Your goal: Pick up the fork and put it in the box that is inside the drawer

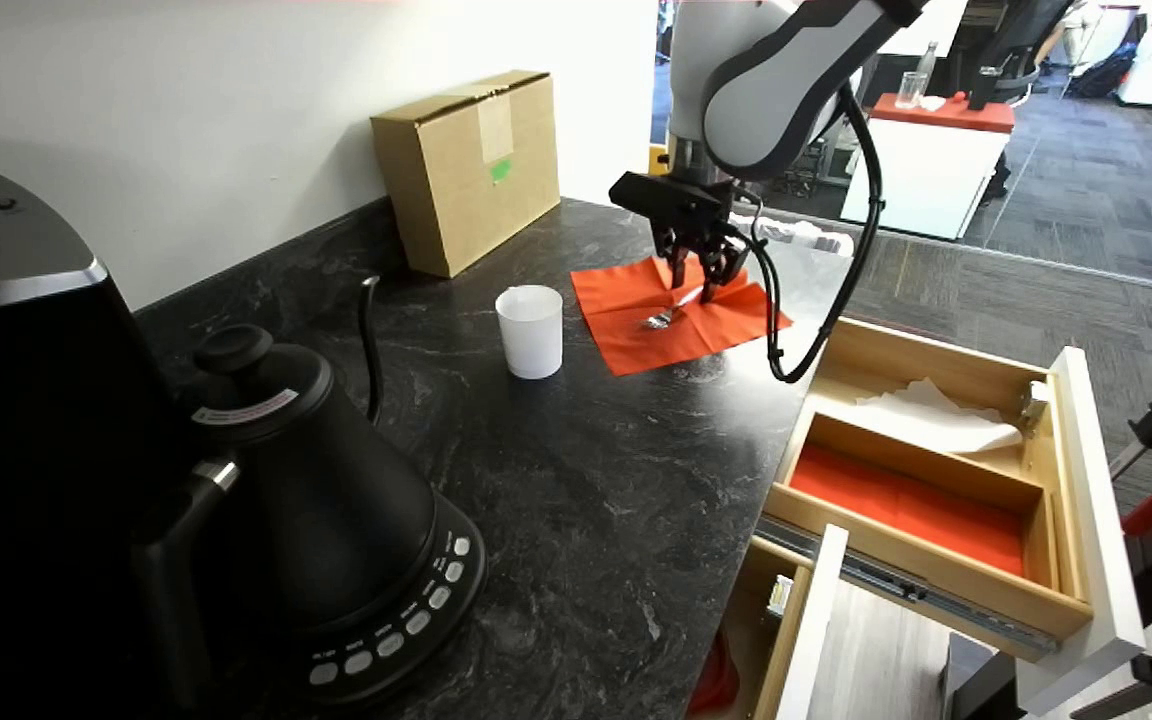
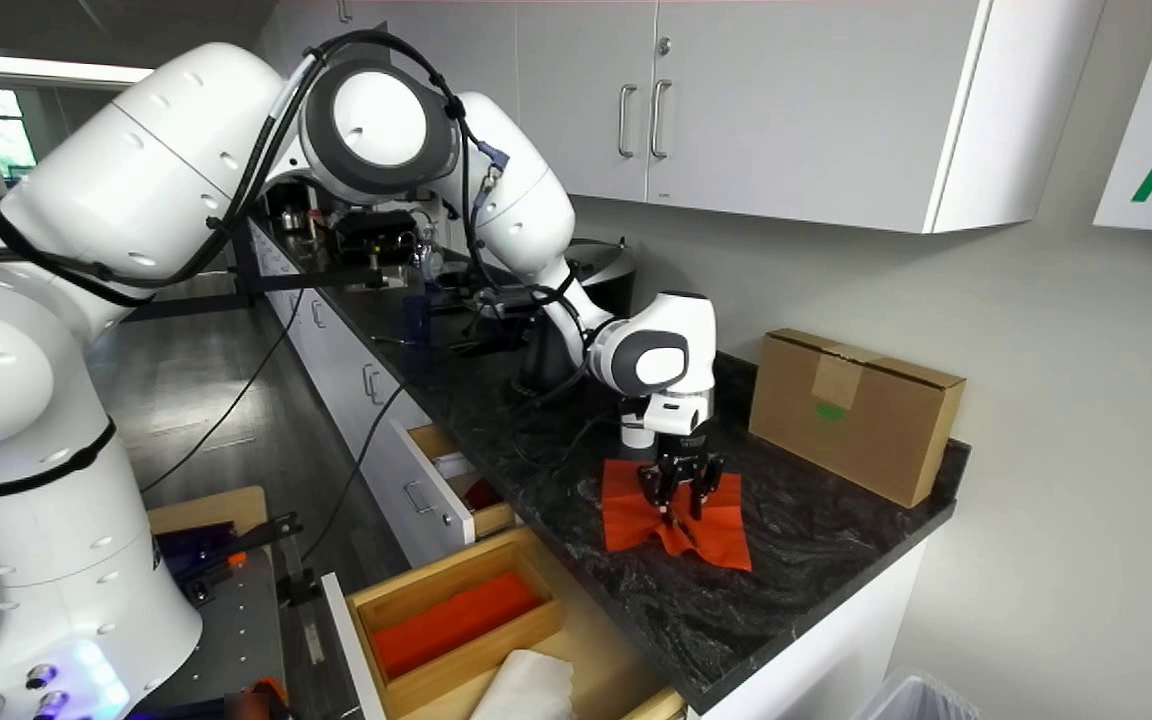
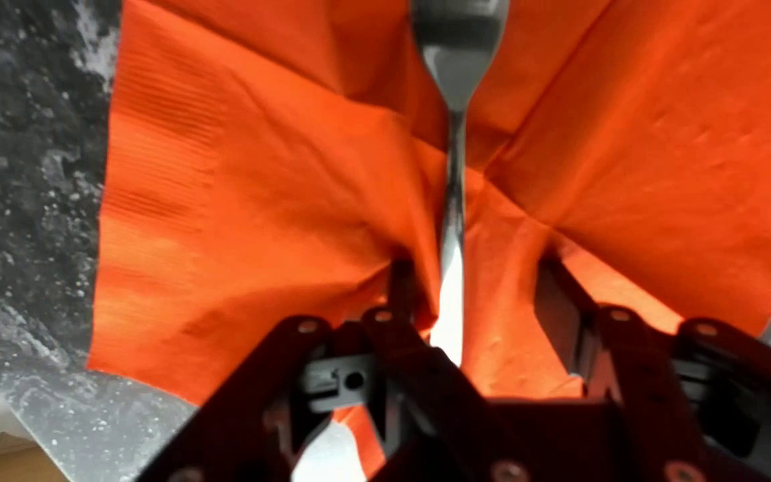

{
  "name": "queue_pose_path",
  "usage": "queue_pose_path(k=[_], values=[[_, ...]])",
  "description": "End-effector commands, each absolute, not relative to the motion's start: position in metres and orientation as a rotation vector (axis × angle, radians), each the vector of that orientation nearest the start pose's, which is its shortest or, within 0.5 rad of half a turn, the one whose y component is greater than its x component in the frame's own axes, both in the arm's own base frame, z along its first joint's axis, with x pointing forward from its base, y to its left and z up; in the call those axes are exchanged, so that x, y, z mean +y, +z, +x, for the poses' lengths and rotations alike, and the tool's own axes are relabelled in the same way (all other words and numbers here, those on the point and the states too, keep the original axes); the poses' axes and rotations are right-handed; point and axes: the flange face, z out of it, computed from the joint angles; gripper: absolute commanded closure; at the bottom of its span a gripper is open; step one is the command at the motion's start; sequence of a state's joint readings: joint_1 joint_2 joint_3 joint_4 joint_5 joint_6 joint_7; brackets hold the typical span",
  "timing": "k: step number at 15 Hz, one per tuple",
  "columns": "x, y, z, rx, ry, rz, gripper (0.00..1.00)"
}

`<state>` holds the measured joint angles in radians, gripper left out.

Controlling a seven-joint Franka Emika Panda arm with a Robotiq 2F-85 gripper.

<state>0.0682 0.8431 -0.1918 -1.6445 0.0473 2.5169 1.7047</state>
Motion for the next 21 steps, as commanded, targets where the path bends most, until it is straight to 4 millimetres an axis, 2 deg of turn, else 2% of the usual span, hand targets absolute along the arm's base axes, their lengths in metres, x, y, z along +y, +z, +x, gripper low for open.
queue_pose_path(k=[1,3,5,17,18,20,21], values=[[-0.073,0.13,0.679,2.524,-0.118,-1.977,0.18],[-0.073,0.128,0.678,2.535,-0.102,-1.98,0.05],[-0.073,0.127,0.677,2.542,-0.09,-1.983,0.0],[-0.078,0.144,0.678,2.587,-0.134,-1.945,0.0],[-0.078,0.144,0.679,2.576,-0.137,-1.95,0.25],[-0.079,0.145,0.679,2.573,-0.137,-1.951,0.33],[-0.079,0.145,0.679,2.573,-0.135,-1.95,0.41]])
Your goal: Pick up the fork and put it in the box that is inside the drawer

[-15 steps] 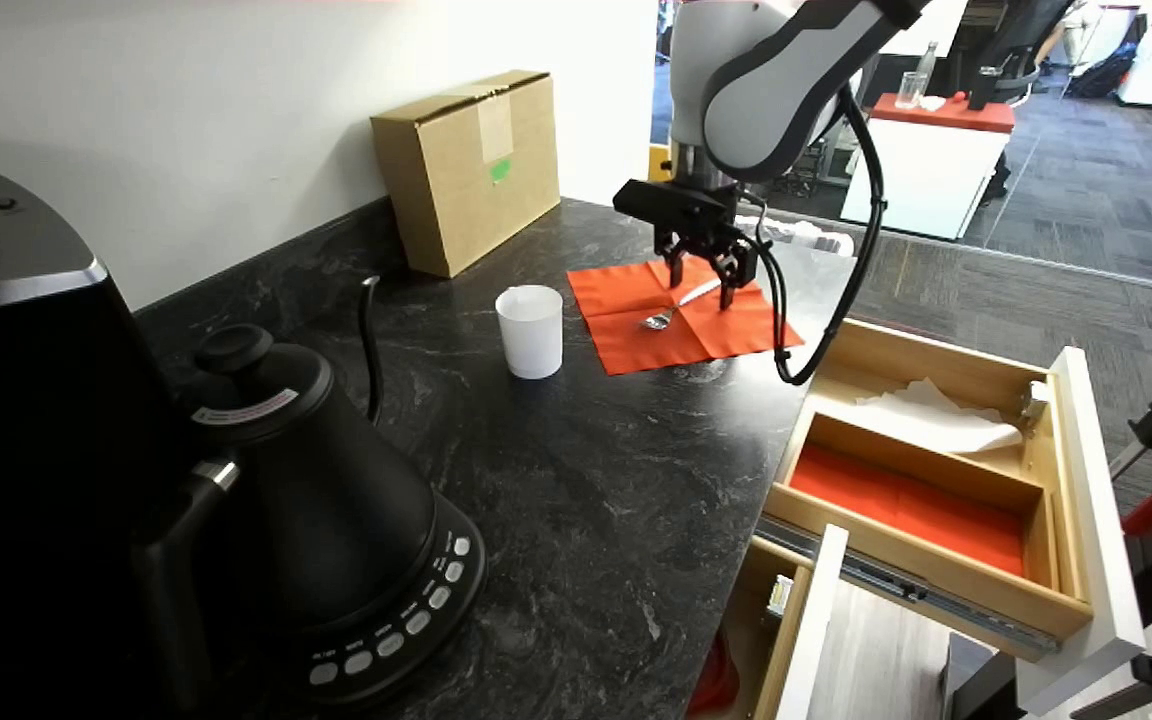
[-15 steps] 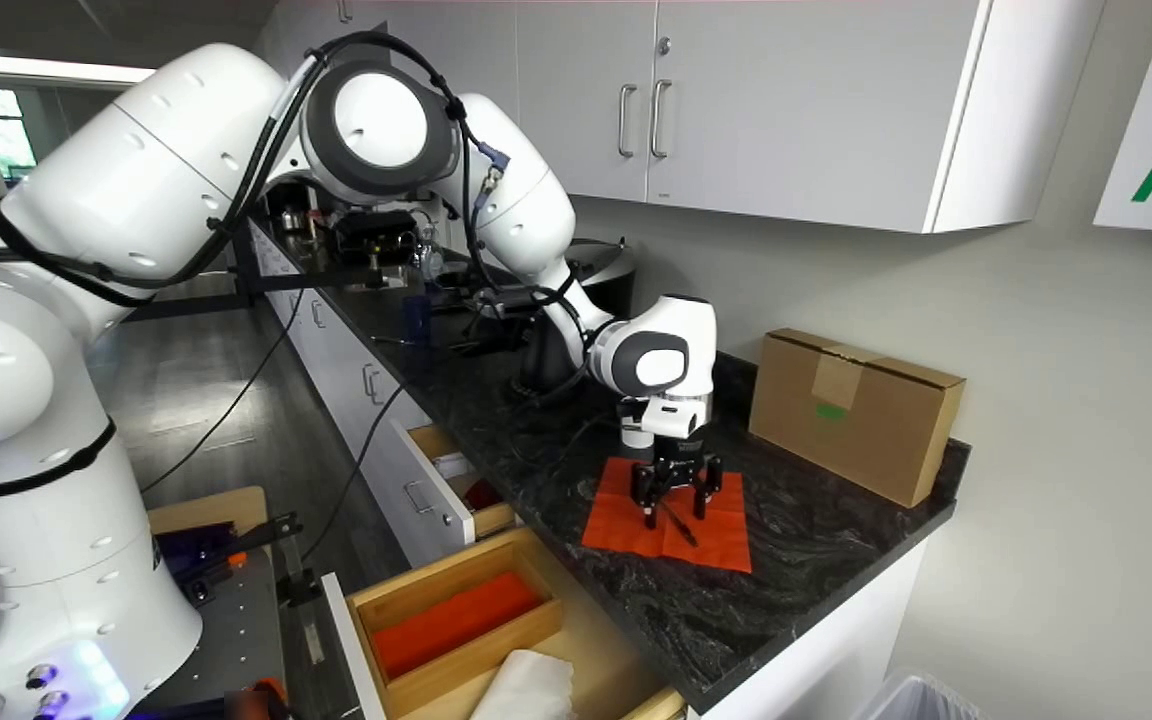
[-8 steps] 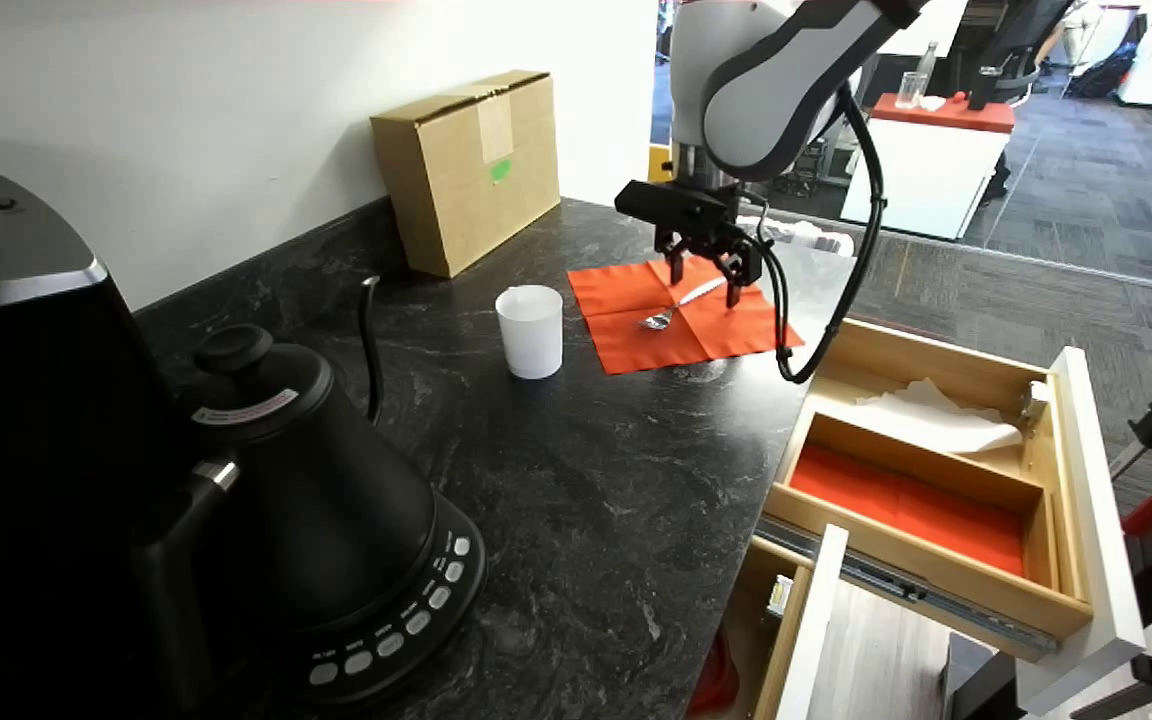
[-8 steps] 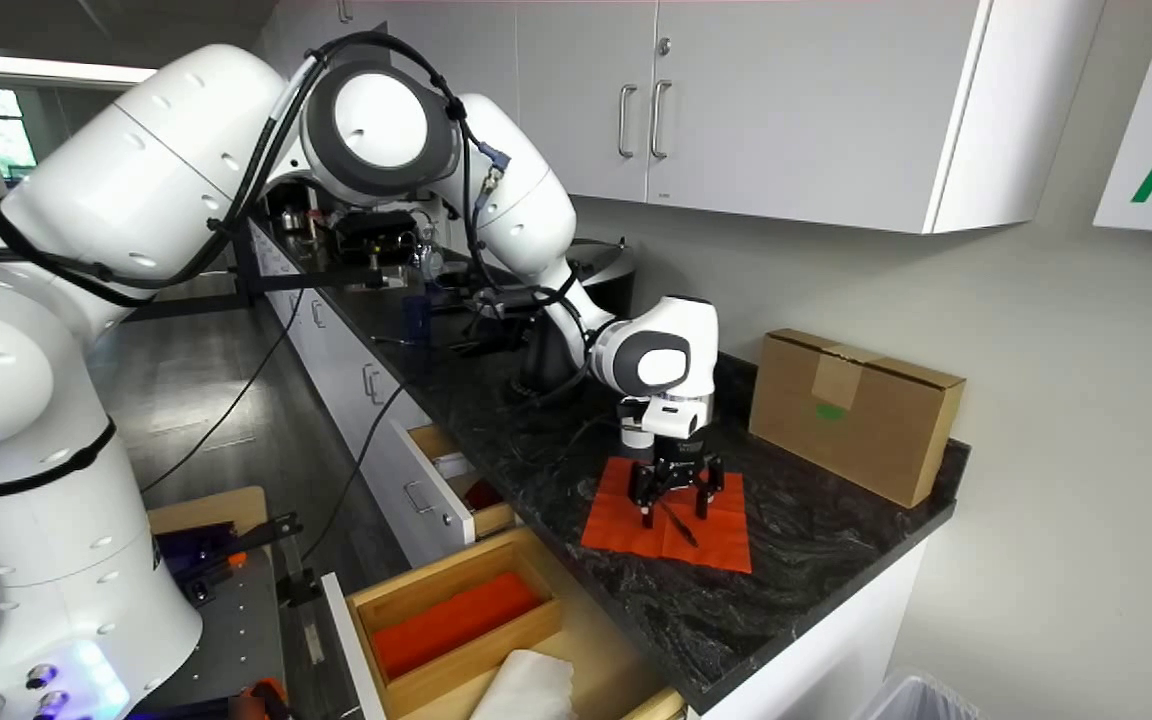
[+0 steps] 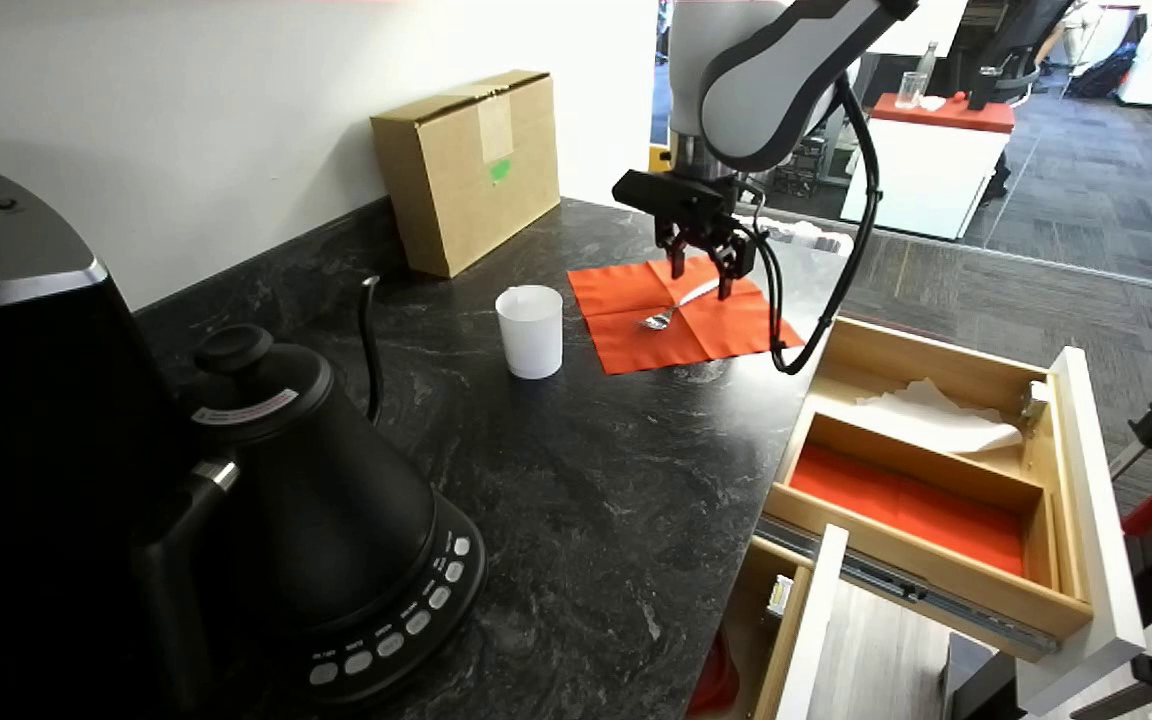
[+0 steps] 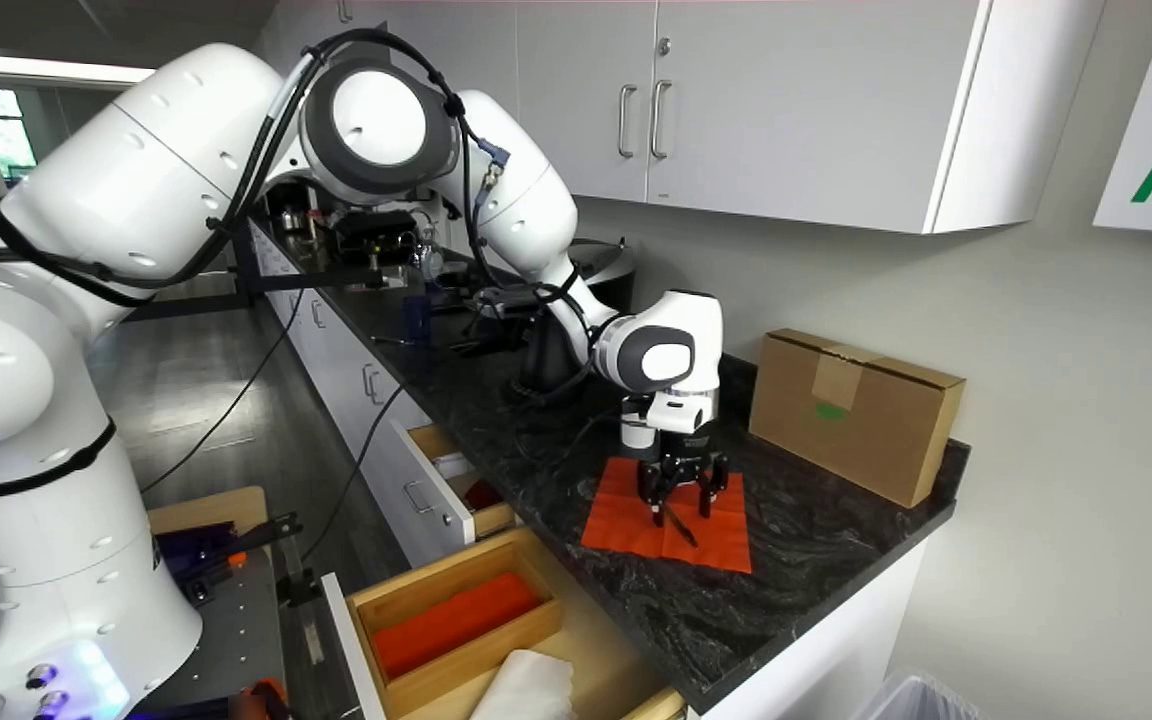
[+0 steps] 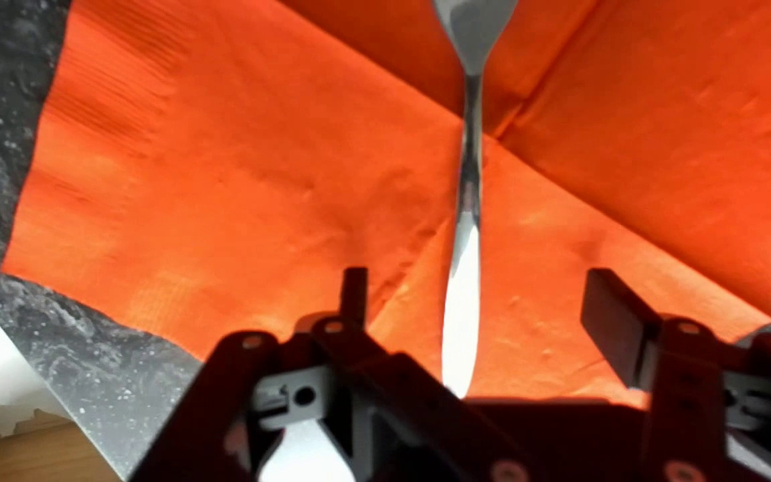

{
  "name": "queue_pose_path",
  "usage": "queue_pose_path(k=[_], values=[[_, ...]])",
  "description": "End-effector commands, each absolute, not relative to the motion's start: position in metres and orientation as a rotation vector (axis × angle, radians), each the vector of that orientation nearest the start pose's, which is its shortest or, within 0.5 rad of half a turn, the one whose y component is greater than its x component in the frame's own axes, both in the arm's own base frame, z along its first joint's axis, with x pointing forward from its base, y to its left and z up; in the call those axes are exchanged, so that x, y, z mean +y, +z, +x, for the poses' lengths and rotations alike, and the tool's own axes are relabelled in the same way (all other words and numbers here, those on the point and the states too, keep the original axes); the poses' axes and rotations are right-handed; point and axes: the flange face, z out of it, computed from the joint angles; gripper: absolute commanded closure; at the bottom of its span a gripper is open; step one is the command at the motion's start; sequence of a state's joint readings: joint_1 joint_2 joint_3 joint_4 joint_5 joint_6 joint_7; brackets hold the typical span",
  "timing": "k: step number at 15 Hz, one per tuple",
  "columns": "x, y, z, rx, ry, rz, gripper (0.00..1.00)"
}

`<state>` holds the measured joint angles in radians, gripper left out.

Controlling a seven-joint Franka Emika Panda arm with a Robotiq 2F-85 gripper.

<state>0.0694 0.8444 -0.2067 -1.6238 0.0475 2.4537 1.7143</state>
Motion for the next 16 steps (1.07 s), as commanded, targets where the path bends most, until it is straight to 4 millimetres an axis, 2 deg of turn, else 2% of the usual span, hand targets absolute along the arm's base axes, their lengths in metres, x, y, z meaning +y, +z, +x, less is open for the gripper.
queue_pose_path(k=[1,9,14,16], values=[[-0.079,0.144,0.679,2.573,-0.133,-1.95,0.47],[-0.079,0.144,0.679,2.574,-0.123,-1.952,0.99],[-0.079,0.145,0.678,2.573,-0.12,-1.949,0.97],[-0.076,0.161,0.676,2.574,-0.138,-1.932,0.97]])
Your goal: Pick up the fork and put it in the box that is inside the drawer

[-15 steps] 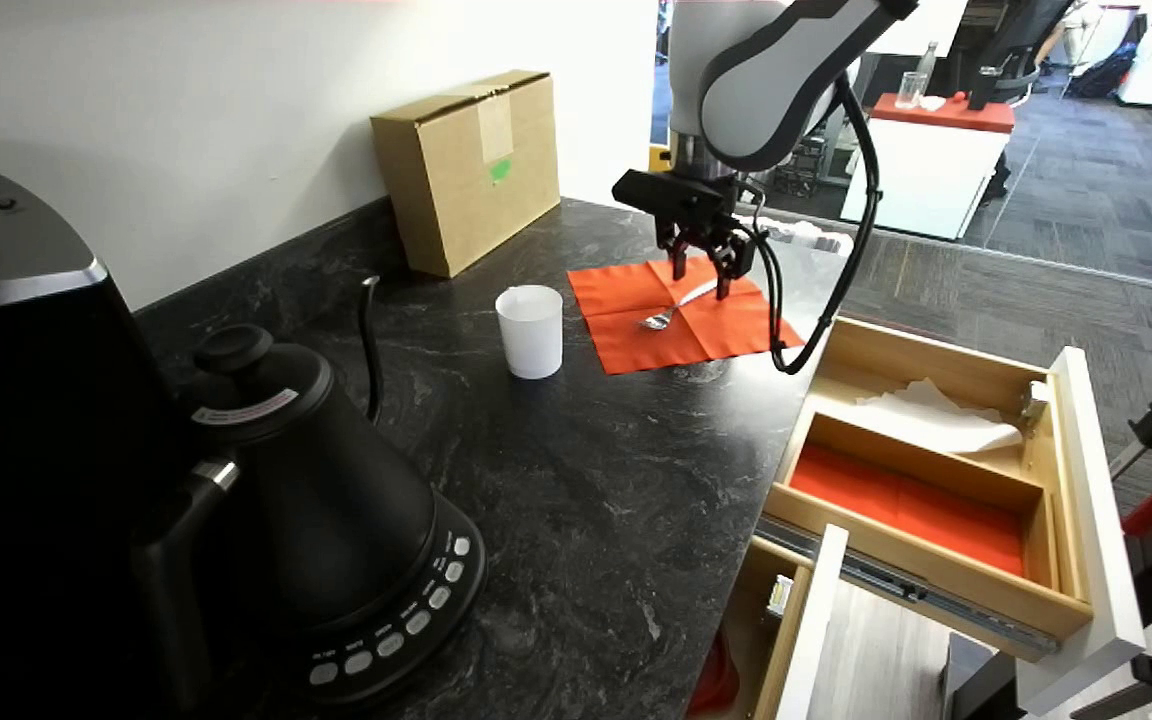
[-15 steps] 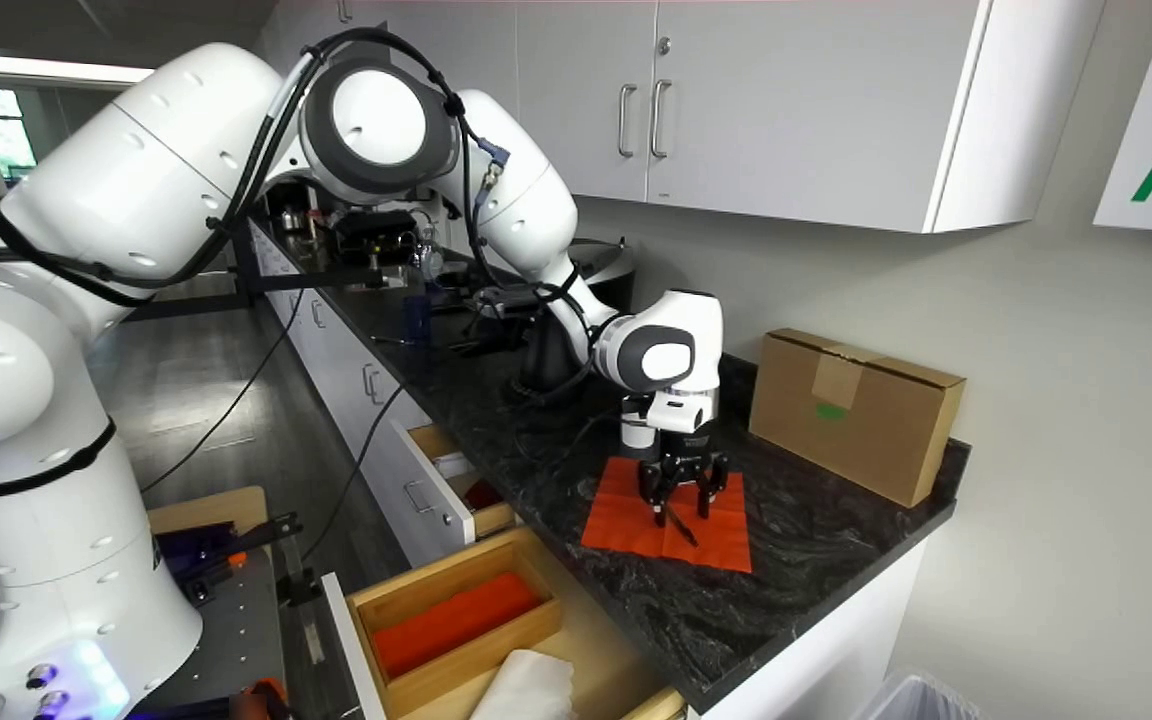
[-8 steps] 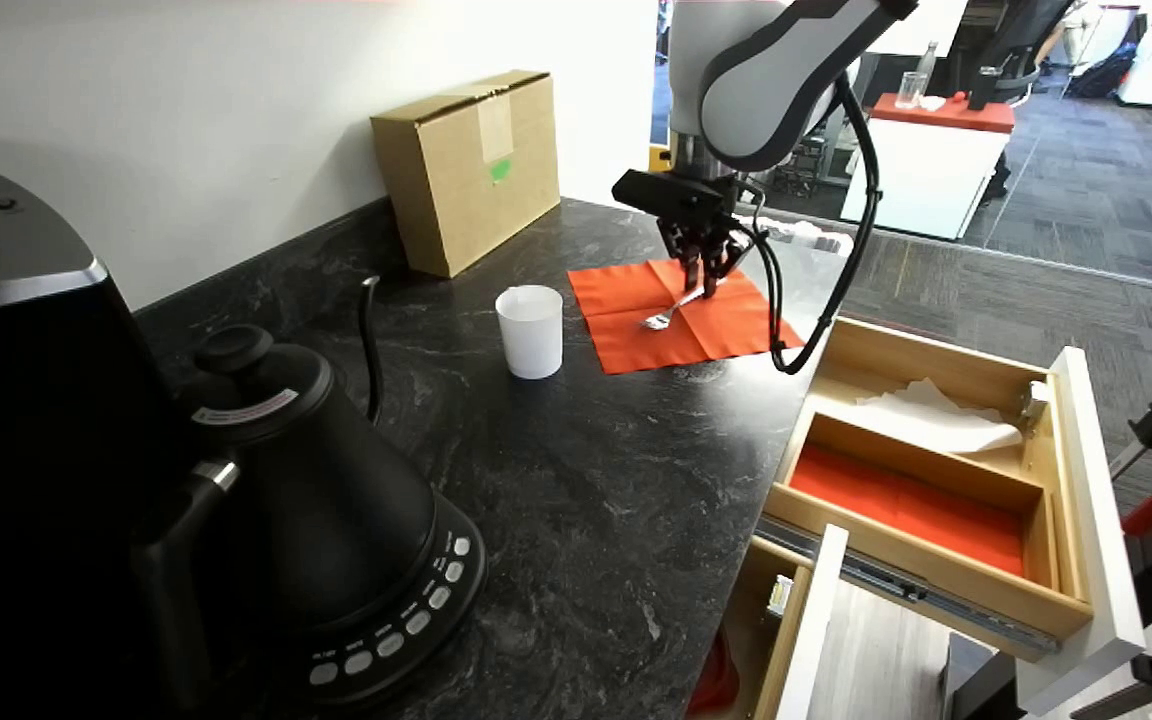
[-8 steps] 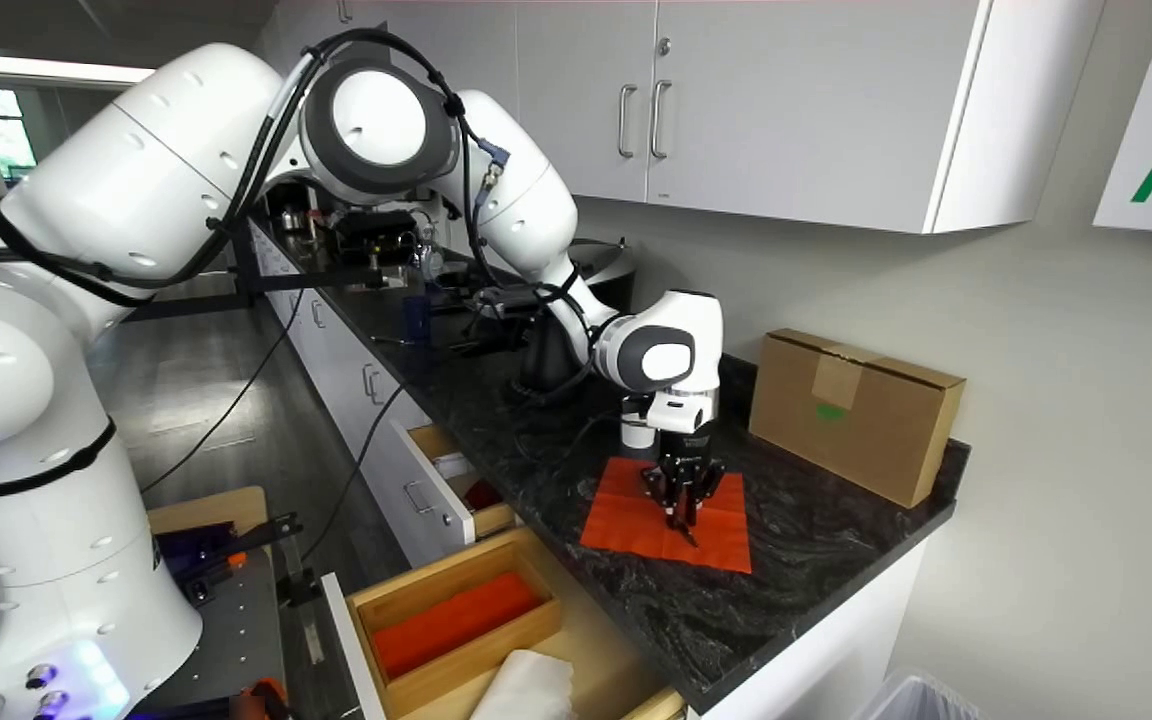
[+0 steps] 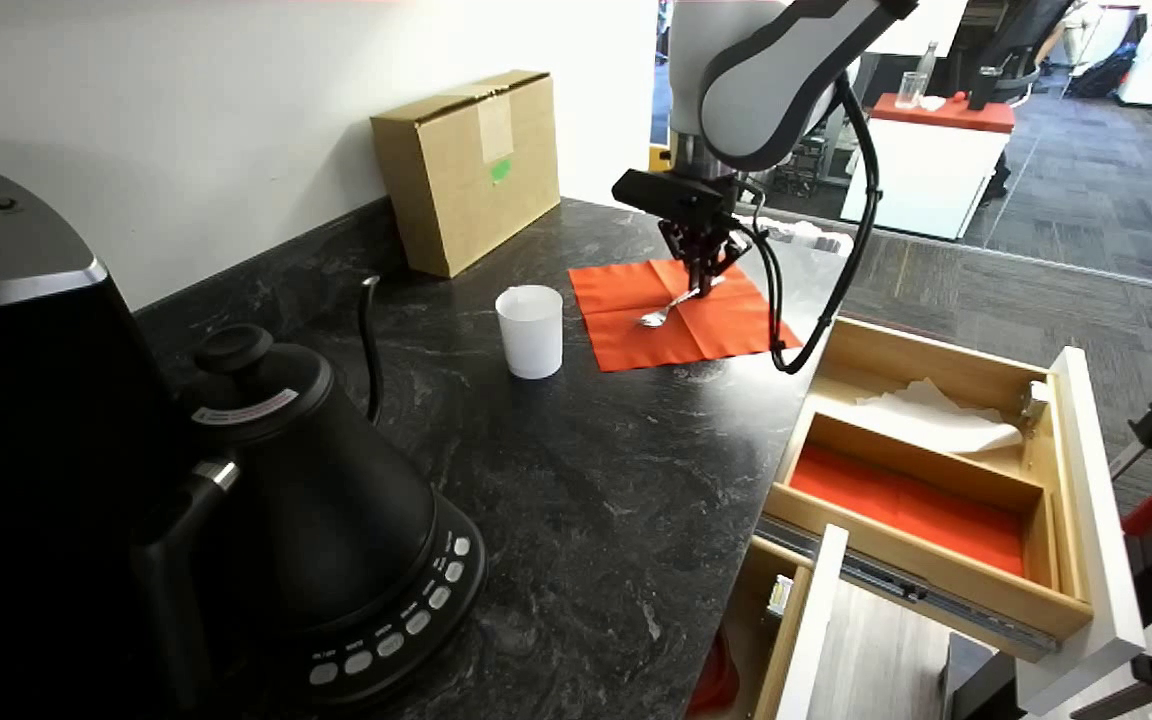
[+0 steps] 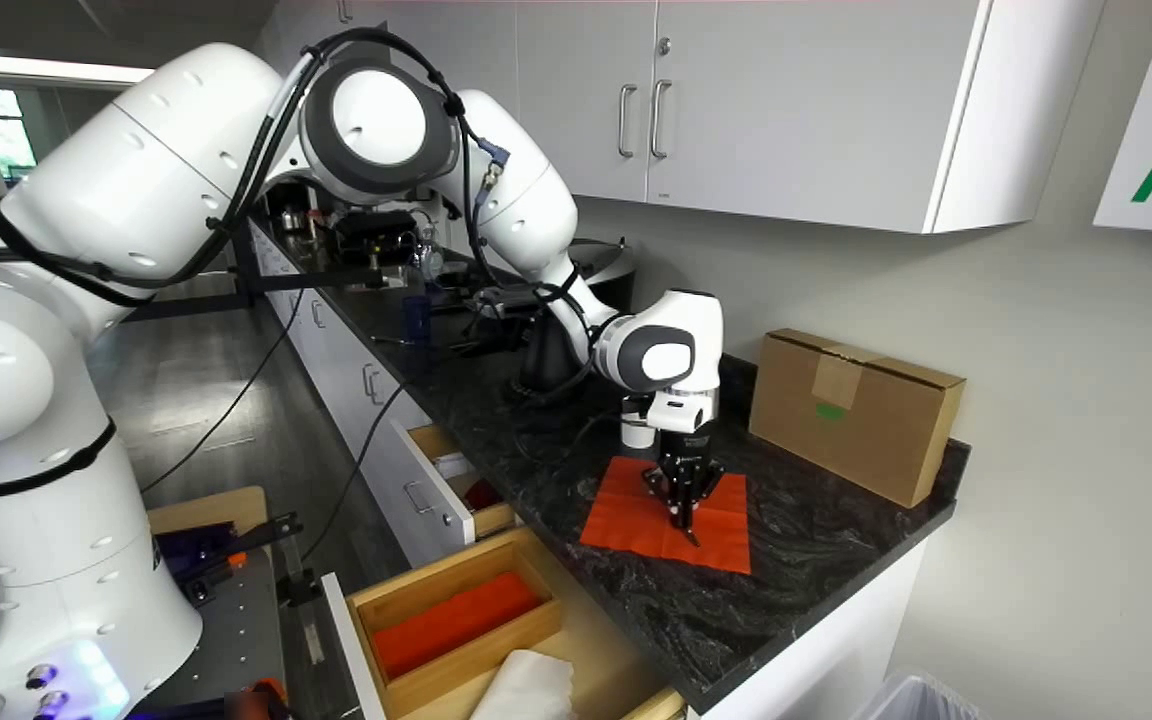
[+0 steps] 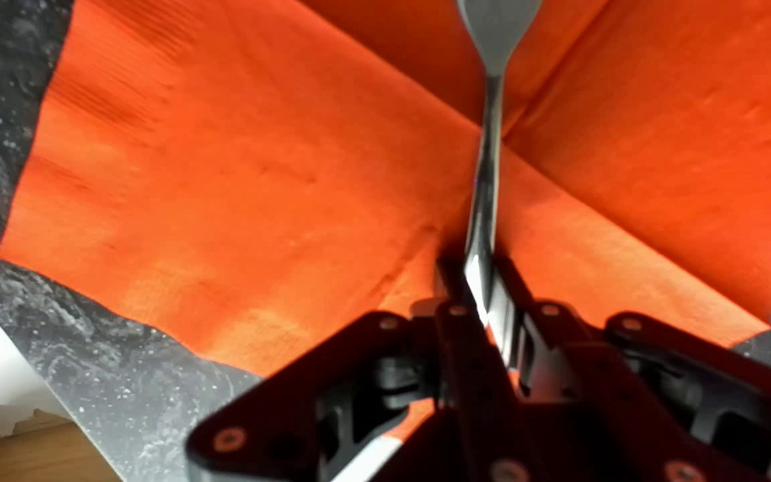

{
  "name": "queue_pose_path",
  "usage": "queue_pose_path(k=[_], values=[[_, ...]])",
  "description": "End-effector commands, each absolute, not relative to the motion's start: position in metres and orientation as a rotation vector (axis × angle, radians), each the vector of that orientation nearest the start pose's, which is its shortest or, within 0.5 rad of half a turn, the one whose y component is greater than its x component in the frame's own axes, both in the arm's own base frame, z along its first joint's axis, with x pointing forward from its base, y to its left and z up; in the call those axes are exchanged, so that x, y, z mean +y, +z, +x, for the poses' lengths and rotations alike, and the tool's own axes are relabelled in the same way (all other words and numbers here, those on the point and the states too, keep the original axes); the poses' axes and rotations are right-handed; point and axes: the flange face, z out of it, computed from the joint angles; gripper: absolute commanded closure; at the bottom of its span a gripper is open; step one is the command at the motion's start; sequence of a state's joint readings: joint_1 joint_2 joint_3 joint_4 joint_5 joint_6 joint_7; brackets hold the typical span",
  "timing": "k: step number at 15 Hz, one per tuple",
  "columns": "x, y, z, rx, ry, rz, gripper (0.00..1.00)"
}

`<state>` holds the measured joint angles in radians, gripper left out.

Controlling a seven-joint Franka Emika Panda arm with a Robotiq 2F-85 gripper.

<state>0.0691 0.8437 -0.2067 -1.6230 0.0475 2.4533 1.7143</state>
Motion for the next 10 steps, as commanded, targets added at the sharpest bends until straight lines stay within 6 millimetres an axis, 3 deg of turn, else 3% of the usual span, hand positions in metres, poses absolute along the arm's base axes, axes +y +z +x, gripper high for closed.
queue_pose_path(k=[1,4,5,10], values=[[-0.074,0.17,0.675,2.566,-0.156,-1.923,0.97],[-0.074,0.196,0.676,2.59,-0.197,-1.871,0.97],[-0.065,0.211,0.651,2.601,-0.192,-1.856,0.97],[-0.041,0.232,0.606,2.728,-0.092,-1.788,0.97]])
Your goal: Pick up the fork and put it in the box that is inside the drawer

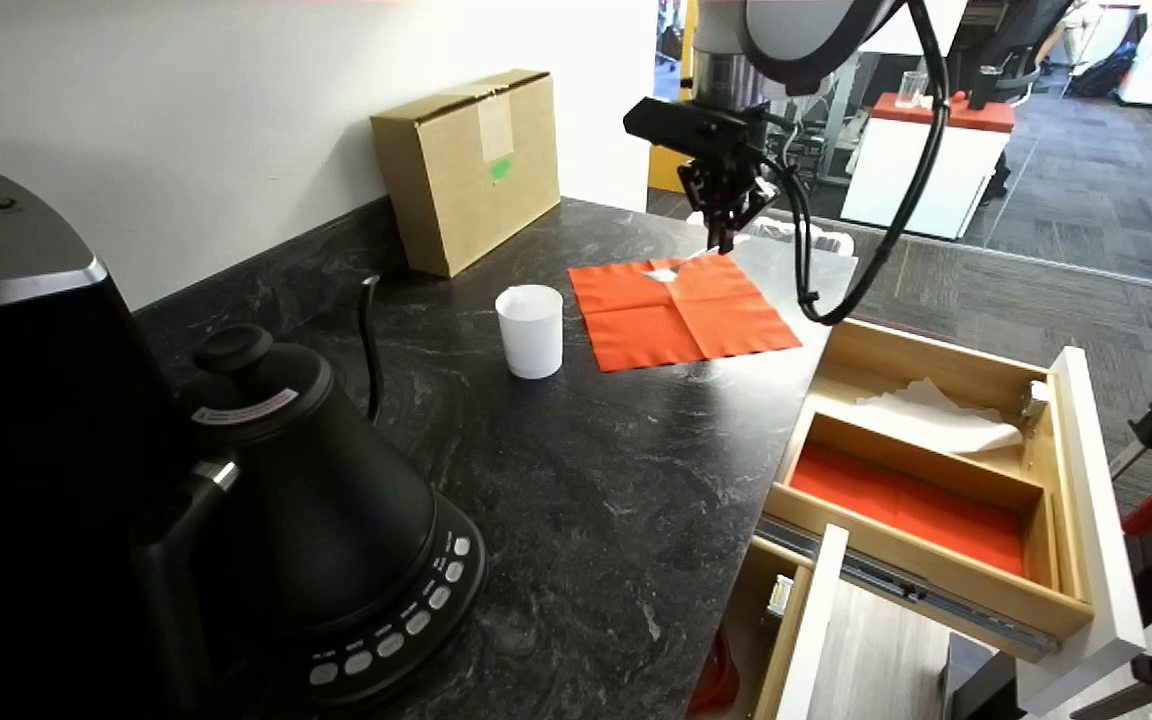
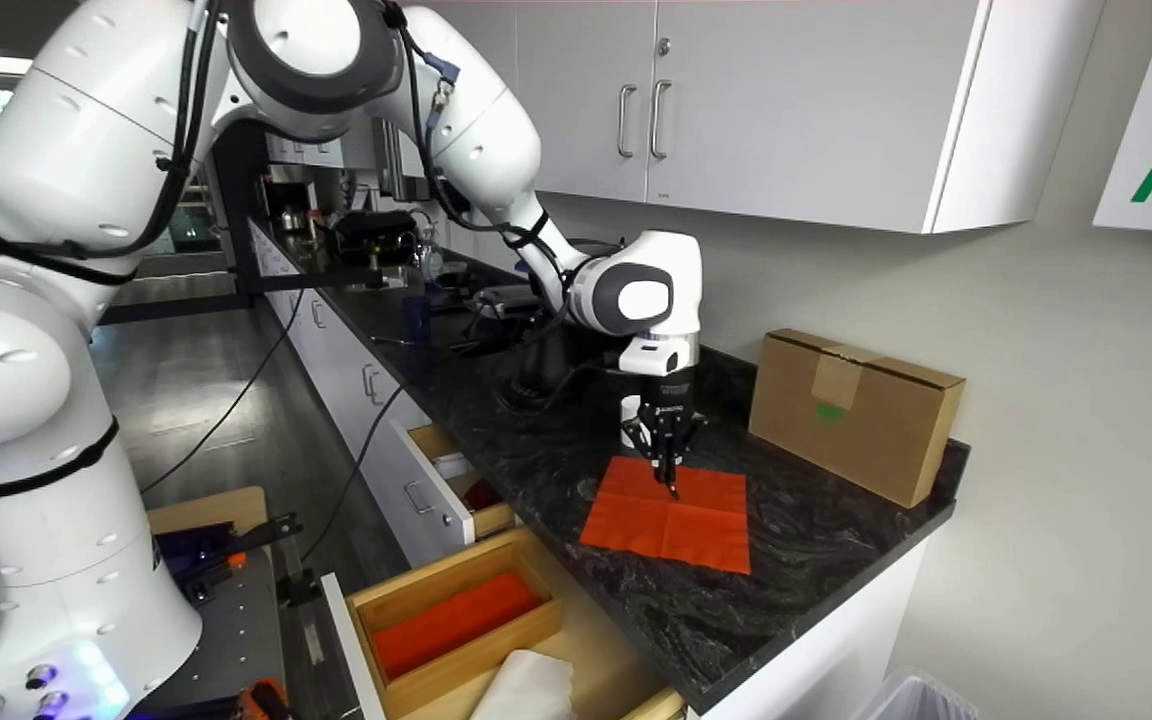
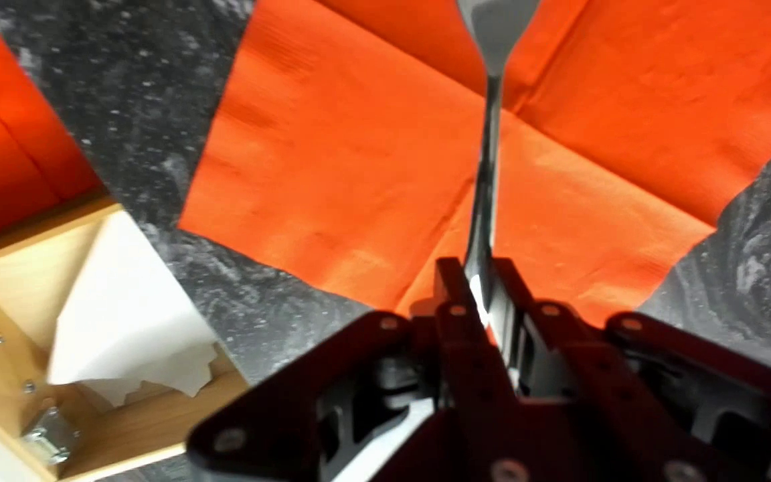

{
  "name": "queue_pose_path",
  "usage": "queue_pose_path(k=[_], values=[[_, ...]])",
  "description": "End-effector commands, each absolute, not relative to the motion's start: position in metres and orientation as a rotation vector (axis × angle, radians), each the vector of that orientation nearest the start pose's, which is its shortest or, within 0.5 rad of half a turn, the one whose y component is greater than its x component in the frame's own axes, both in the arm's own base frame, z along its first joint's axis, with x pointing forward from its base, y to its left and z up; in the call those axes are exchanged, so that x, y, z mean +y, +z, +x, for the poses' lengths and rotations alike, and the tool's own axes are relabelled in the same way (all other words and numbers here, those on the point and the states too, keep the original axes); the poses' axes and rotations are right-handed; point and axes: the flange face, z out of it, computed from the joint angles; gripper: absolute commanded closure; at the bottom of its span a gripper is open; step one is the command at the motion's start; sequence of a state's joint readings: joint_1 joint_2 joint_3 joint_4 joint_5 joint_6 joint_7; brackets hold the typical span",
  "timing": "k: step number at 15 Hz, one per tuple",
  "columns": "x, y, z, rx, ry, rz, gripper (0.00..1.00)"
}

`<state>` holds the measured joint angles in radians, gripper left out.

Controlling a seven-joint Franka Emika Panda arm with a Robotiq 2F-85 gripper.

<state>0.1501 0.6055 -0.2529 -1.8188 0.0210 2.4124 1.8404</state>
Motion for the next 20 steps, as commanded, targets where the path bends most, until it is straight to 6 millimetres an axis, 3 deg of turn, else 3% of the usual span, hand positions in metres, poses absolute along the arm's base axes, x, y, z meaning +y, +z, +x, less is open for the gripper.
queue_pose_path(k=[1,6,10,14,17,18,19,20], values=[[-0.034,0.232,0.594,2.769,-0.052,-1.754,0.96],[0.009,0.224,0.532,3.025,0.113,-1.488,0.97],[0.058,0.21,0.487,3.197,0.269,-1.239,0.96],[0.109,0.202,0.448,3.301,0.408,-0.987,0.96],[0.132,0.199,0.425,3.339,0.393,-0.838,0.96],[0.103,0.191,0.418,3.333,0.4,-0.795,0.96],[0.097,0.188,0.418,3.335,0.38,-0.771,0.96],[0.055,0.176,0.486,3.362,0.276,-0.717,0.96]])
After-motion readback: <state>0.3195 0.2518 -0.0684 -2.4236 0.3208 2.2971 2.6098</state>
